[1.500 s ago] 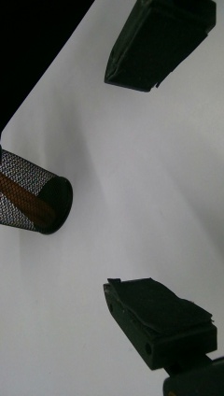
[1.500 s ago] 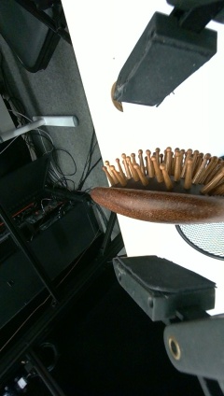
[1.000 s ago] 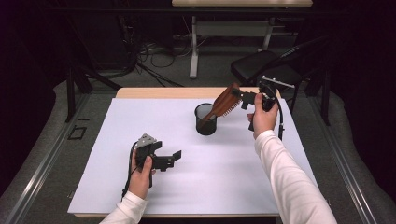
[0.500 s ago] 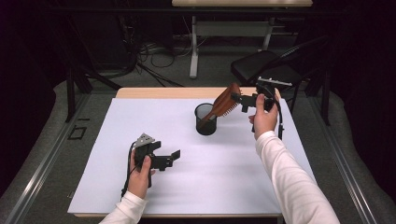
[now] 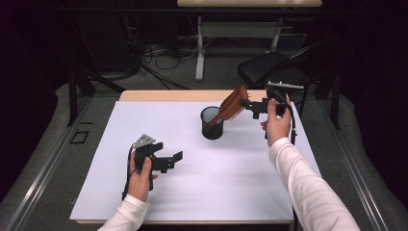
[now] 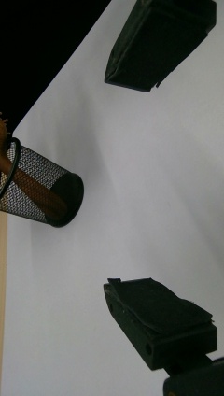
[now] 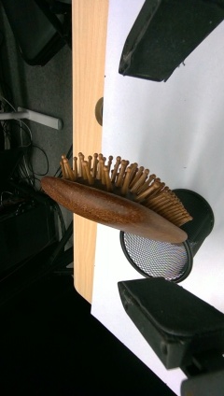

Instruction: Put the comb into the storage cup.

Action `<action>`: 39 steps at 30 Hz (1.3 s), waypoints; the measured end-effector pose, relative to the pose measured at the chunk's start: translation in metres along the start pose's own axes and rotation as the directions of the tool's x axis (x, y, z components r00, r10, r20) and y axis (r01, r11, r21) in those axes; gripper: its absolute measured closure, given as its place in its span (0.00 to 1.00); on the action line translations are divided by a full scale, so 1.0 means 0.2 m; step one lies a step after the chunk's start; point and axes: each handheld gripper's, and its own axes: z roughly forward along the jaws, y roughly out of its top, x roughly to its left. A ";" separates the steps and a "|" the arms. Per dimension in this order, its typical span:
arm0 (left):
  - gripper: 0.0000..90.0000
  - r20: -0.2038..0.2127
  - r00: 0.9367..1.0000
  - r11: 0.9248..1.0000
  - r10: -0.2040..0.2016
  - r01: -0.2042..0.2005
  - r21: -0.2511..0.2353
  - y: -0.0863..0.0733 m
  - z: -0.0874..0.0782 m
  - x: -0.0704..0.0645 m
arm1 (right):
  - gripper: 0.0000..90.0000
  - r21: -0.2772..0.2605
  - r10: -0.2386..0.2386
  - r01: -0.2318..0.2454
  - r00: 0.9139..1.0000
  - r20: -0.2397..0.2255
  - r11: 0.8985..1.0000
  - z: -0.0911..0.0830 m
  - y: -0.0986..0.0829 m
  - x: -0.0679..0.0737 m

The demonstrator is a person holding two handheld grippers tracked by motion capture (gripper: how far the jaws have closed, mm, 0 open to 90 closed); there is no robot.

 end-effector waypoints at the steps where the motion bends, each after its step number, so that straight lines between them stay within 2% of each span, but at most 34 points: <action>1: 0.03 -0.003 1.000 1.000 -0.001 0.001 0.001 0.00 0.00 0.00 | 0.00 -0.003 -0.004 0.004 1.000 -0.001 1.000 0.00 0.00 0.00; 3: 0.03 -0.006 1.000 1.000 0.000 0.000 0.009 0.01 -0.01 0.01 | 0.00 -0.001 -0.015 0.015 1.000 -0.001 1.000 -0.01 -0.01 0.00; 7: 0.03 -0.009 1.000 1.000 -0.012 0.012 -0.007 0.03 -0.03 0.02 | 0.00 0.001 -0.017 0.017 1.000 -0.016 1.000 -0.02 -0.02 -0.01; 14: 0.02 -0.002 1.000 1.000 -0.003 0.003 -0.013 0.06 -0.06 0.04 | 0.00 0.015 -0.023 0.024 0.999 -0.049 1.000 -0.05 -0.07 0.02; 29: 0.01 0.020 1.000 0.999 -0.003 0.002 0.040 0.10 -0.11 0.09 | 0.00 0.036 -0.069 0.072 0.994 -0.084 0.997 -0.12 -0.19 0.07; 39: 0.01 0.016 1.000 1.000 0.001 -0.002 0.022 0.13 -0.18 0.13 | 0.00 0.037 -0.070 0.075 0.990 -0.119 0.997 -0.16 -0.28 0.06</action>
